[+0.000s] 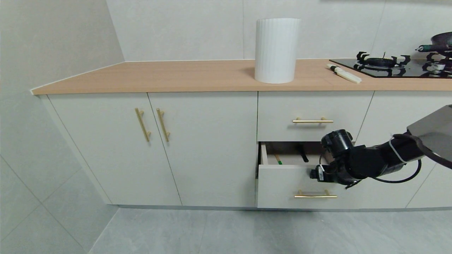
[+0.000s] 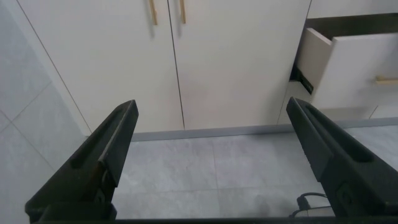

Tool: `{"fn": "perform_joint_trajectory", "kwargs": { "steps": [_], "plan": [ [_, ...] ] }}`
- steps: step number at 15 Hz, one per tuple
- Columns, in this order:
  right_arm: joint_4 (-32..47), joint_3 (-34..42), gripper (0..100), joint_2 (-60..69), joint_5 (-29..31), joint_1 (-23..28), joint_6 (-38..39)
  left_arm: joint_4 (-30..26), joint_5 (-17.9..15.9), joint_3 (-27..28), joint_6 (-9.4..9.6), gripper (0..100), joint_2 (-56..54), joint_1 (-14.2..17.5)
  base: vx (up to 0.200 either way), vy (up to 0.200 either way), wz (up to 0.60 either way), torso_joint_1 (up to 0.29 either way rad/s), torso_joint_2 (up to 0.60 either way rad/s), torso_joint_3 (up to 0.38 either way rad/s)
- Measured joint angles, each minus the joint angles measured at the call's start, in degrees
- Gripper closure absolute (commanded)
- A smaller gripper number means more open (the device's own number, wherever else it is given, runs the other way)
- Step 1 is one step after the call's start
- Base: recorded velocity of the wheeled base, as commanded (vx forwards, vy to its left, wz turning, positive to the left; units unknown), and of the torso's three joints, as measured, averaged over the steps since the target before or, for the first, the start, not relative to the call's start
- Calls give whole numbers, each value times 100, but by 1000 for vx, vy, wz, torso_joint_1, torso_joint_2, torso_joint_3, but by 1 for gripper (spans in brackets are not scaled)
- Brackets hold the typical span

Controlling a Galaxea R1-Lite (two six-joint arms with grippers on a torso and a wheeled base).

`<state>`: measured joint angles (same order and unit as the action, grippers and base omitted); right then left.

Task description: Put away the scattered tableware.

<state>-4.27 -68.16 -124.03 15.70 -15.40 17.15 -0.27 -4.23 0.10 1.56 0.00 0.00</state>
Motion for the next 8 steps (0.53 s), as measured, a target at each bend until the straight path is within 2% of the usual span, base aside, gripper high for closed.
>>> {"fn": "perform_joint_trajectory", "kwargs": {
  "steps": [3, 8],
  "plan": [
    [-635, -207, 0, -347, -18, 101, 26, 2, -1, 0, 0, 0, 0, 0, 0, 0, 0, 0, 0, 0],
    [-2910, -256, 0, -1095, -54, 276, 17, 0, 0, 0, 0, 0, 0, 0, 0, 0, 0, 0, 0, 0]
  ]
}}
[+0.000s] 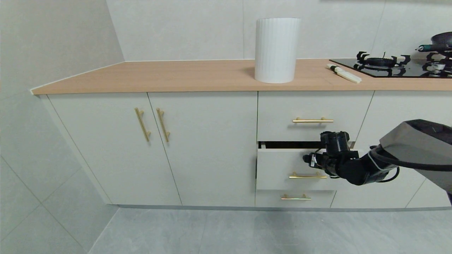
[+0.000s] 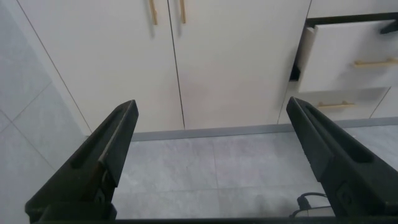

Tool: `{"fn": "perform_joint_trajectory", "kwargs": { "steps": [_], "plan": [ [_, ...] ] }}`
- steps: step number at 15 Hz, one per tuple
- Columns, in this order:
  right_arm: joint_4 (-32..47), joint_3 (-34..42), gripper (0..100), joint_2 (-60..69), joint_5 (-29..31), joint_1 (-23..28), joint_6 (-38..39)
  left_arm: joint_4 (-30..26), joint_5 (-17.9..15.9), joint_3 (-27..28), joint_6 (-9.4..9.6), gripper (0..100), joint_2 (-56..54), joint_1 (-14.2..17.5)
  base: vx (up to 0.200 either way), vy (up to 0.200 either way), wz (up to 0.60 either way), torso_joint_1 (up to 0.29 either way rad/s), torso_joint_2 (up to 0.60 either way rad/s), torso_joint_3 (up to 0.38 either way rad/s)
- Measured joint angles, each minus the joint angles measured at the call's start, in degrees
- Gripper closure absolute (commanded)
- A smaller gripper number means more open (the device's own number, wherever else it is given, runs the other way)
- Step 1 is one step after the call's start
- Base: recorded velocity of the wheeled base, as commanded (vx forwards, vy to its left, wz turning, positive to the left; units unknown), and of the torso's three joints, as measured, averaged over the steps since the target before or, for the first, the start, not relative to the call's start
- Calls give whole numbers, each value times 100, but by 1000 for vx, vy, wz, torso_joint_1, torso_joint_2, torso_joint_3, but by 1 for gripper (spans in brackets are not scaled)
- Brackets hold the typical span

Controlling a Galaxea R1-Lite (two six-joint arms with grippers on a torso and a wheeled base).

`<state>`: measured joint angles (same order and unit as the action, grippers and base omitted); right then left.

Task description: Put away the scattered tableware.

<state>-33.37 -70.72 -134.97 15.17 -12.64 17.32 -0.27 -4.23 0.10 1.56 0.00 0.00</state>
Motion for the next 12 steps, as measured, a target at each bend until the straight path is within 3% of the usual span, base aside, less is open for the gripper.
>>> {"fn": "perform_joint_trajectory", "kwargs": {
  "steps": [12],
  "plan": [
    [-271, -944, 0, -898, -23, 261, 660, 0, 2, 0, 0, 0, 0, 0, 0, 0, 0, 0, 0, 0]
  ]
}}
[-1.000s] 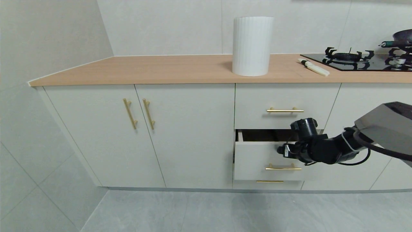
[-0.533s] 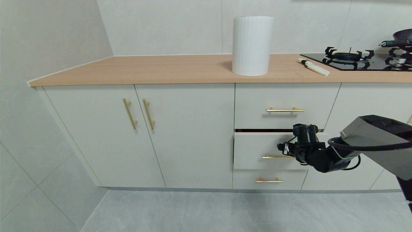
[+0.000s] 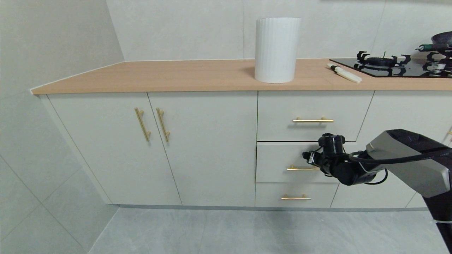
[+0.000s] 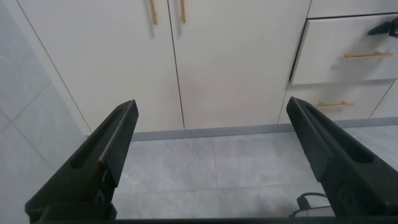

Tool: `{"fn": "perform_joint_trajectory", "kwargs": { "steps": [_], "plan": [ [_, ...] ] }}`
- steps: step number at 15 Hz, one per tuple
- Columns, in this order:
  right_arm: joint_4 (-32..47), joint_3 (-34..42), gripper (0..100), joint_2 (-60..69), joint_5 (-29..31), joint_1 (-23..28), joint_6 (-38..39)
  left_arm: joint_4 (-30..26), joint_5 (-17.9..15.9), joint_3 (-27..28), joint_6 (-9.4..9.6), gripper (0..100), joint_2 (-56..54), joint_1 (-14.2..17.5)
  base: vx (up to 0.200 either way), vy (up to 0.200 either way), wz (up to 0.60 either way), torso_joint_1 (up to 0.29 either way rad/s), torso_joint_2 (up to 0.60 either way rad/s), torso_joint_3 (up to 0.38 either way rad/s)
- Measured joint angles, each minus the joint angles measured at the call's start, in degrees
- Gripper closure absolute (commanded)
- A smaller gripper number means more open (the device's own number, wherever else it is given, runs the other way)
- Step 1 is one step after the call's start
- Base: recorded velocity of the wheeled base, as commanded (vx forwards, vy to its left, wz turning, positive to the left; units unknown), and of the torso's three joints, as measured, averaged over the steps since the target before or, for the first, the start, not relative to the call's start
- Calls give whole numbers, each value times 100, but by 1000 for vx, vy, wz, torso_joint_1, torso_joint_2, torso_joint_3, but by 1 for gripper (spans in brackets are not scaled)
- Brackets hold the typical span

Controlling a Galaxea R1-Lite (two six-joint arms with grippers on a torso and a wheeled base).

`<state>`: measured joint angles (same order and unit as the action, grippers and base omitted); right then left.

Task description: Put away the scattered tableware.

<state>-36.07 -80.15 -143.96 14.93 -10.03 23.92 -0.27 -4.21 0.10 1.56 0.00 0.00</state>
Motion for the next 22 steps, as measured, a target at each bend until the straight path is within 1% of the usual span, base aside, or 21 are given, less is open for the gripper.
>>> {"fn": "perform_joint_trajectory", "kwargs": {
  "steps": [3, 6, 9, 11, 12, 14, 17, 20, 22],
  "plan": [
    [50, -524, 0, -205, 41, 22, 396, 0, -2, 0, -1, 0, 0, 0, 0, 0, 0, 0, 0, 0],
    [115, -745, 0, -329, 33, 41, 471, 0, -2, 0, 2, 0, 0, 0, 0, 0, 0, 0, 0, 0],
    [85, -833, 0, -378, 50, 54, 545, 0, -2, 0, 0, 0, 0, 0, 0, 0, 0, 0, 0, 0],
    [30, -702, 0, -318, 107, 65, 550, 0, -2, 0, 0, 0, 0, 0, 0, 0, 0, 0, 0, 0],
    [9, -472, 0, -221, 112, 72, 545, 2, -2, 0, 0, 0, 0, 0, 0, 0, 0, 0, 0, 0],
    [22, 279, 0, 221, 91, 33, 477, 2, -2, 0, 0, 0, 0, 0, 0, 0, 0, 0, 0, 0],
    [9, 1429, 0, 1386, 77, 9, 323, 2, -2, 0, 2, 0, 0, 0, 0, 0, 0, 0, 0, 0],
    [11, 2492, 0, 2943, 102, 0, 90, 2, -2, 0, 2, 0, 0, 0, 0, 0, 0, 0, 0, 0],
    [35, 3217, 0, 4219, 200, 1, -274, 0, -2, 0, 0, 0, 0, -2, 0, 0, 0, 0, 0, 0]
  ]
}}
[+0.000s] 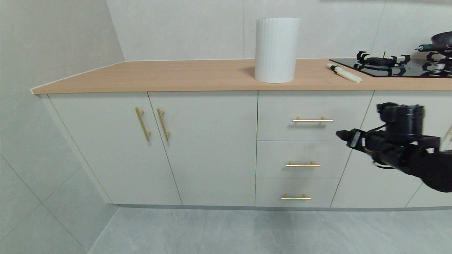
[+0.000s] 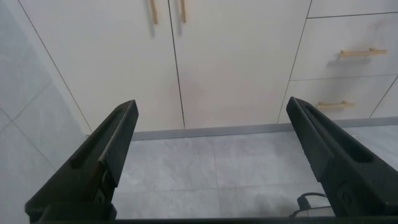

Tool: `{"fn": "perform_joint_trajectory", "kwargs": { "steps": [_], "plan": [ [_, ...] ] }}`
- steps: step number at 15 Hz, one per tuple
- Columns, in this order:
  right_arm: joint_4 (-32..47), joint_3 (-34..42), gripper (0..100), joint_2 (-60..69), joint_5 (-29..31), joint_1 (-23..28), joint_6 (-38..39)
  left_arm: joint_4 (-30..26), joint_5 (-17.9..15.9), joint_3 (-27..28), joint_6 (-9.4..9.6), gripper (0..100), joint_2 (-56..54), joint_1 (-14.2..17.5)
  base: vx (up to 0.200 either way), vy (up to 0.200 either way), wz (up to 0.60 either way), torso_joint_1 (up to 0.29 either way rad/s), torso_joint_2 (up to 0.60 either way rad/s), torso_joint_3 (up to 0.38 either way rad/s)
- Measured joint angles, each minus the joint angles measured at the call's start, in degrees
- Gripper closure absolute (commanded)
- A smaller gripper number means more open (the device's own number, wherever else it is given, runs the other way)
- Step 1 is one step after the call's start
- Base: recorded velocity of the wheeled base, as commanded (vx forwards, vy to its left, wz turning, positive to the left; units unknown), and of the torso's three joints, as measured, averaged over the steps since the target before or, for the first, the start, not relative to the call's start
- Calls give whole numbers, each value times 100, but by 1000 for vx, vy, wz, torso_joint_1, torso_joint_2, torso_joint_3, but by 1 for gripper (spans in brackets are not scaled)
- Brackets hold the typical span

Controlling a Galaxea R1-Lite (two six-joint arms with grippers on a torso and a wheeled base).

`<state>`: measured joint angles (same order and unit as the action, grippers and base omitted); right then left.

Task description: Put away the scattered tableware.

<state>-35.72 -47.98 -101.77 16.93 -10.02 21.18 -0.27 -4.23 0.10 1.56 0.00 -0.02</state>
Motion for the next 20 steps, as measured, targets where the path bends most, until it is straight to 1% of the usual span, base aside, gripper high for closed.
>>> {"fn": "perform_joint_trajectory", "kwargs": {
  "steps": [3, 5, 7, 10, 12, 14, 16, 18, 19, 20],
  "plan": [
    [244, 1006, 0, 2021, 193, 95, -662, 0, 0, 0, -1, 0, 0, 2, 0, 0, 0, 0, 0, 0],
    [833, 1441, 0, 3407, 263, 219, -958, 0, 0, 0, -1, 0, 0, 2, 0, 0, 0, 0, 0, 0],
    [1690, 1694, 0, 4887, 316, 319, -1357, 0, 0, 0, 0, 0, 0, 2, 0, 0, 0, 0, 0, 0],
    [2956, 1871, 0, 6843, 501, 421, -2085, 0, 0, 0, 0, 0, 0, 2, 0, 0, 0, 0, 0, 0],
    [3722, 1952, 0, 7991, 652, 490, -2519, 2, 0, 0, 0, 0, 0, 2, 0, 0, 0, 0, 0, 0],
    [4318, 1998, 0, 8858, 734, 597, -2782, 0, 0, 0, -1, 0, 0, 2, 0, 0, 0, 0, 0, 0],
    [4524, 2116, 0, 9496, 740, 835, -2876, 0, 0, 0, -4, 0, 0, 2, 0, 0, 0, 0, 0, 0],
    [4519, 2428, 0, 9885, 699, 956, -2861, 2, 0, 0, -4, 0, 0, 2, 0, 0, 0, 0, 0, 0],
    [4409, 2679, 0, 10001, 538, 980, -2784, 0, 0, 0, -6, 0, 0, 2, 0, 0, 0, 0, 0, 0],
    [4269, 2935, 0, 10069, 208, 1000, -2694, 0, 0, 0, -6, 0, 0, 2, 0, 0, 0, 0, 0, 0]
  ]
}}
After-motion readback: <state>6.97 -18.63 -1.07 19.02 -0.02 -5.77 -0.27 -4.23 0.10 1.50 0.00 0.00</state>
